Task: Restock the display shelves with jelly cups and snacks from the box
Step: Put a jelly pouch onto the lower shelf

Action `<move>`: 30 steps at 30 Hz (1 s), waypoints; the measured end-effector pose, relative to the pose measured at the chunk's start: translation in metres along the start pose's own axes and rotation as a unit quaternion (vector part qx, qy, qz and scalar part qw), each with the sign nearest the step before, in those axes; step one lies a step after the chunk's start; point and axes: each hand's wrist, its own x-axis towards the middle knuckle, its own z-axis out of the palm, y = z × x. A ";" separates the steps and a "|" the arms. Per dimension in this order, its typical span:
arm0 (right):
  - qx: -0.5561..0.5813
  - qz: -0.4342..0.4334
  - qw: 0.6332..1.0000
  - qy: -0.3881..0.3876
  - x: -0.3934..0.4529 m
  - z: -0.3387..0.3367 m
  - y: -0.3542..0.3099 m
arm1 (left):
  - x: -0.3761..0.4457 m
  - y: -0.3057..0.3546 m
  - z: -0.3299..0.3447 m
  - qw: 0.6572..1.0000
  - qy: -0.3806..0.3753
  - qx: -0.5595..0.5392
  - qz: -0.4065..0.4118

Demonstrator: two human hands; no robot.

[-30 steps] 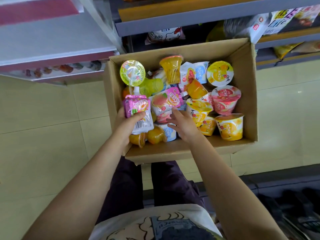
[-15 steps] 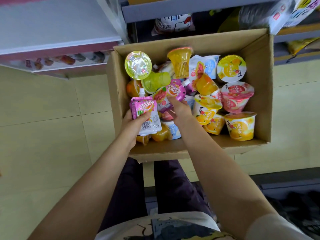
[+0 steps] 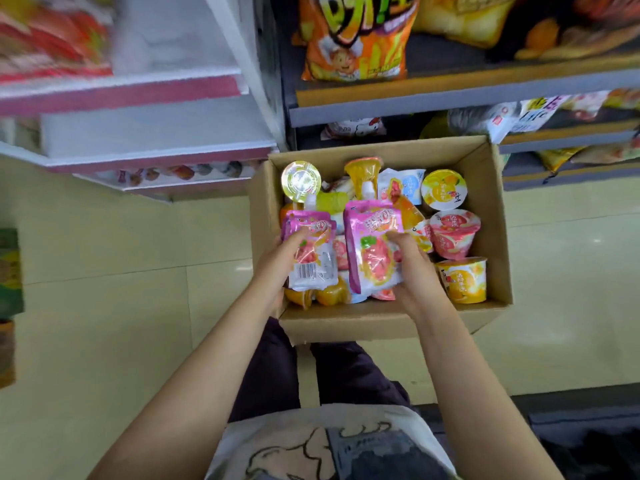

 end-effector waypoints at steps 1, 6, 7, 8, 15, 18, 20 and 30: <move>0.018 0.004 0.999 -0.034 -0.010 0.014 -0.007 | -0.012 0.012 0.001 1.000 -0.016 0.006 0.009; -0.021 -0.035 0.992 -0.117 -0.049 0.099 -0.028 | -0.058 0.057 -0.020 0.992 -0.052 -0.052 0.105; -0.041 -0.047 0.989 -0.137 -0.052 0.114 -0.028 | -0.064 0.065 -0.030 0.988 -0.049 -0.069 0.126; -0.066 -0.058 0.983 -0.161 -0.054 0.130 -0.027 | -0.068 0.072 -0.042 0.985 -0.042 -0.083 0.145; -0.198 -0.052 0.957 -0.206 -0.069 0.227 -0.020 | -0.073 0.121 -0.124 0.990 -0.053 -0.067 0.114; -0.206 -0.084 0.960 -0.173 -0.066 0.258 -0.011 | -0.064 0.129 -0.160 0.993 -0.039 0.037 0.108; -0.215 -0.128 0.955 -0.158 -0.062 0.279 -0.008 | -0.056 0.136 -0.177 0.991 -0.036 0.051 0.120; -0.273 -0.379 0.883 -0.041 0.026 0.383 -0.067 | 0.039 0.234 -0.205 0.928 0.068 0.170 0.323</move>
